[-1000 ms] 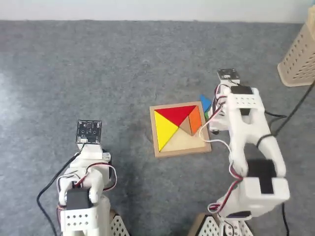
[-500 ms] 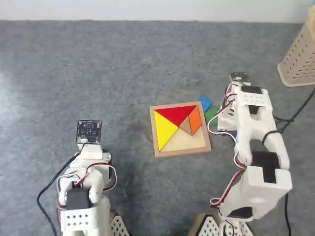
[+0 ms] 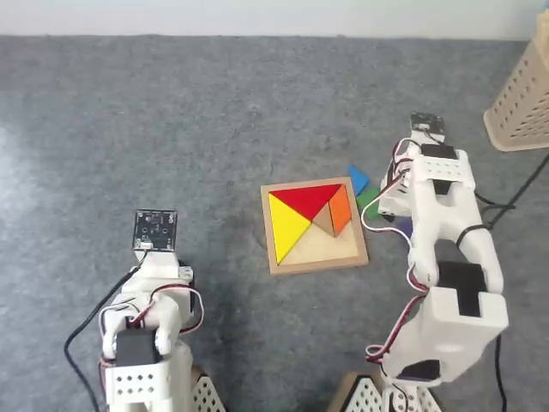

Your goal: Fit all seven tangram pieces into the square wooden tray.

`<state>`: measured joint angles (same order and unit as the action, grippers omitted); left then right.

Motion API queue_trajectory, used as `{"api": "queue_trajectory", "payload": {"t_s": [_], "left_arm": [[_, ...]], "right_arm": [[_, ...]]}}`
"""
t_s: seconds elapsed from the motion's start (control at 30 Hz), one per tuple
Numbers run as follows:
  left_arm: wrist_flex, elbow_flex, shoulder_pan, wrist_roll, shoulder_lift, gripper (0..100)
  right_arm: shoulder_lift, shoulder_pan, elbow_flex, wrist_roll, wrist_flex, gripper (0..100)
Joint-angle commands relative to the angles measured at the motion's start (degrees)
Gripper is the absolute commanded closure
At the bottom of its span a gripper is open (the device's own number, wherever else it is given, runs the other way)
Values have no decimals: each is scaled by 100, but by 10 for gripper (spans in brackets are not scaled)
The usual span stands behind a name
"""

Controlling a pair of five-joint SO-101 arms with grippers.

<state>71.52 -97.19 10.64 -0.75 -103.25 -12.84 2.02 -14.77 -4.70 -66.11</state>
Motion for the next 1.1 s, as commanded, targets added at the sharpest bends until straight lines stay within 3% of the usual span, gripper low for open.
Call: {"api": "queue_trajectory", "payload": {"t_s": [0.0,0.3,0.57,0.8,1.07], "left_arm": [[9,66,-9,44,-88,988],[9,66,-9,44,-88,988],[9,66,-9,44,-88,988],[9,66,-9,44,-88,988],[9,66,-9,44,-88,988]], "right_arm": [[-136,110,246,-62,110,821],[-831,330,475,-62,22,821],[57,646,-18,193,-110,821],[822,470,-941,352,189,821],[936,154,-334,334,-110,822]]}}
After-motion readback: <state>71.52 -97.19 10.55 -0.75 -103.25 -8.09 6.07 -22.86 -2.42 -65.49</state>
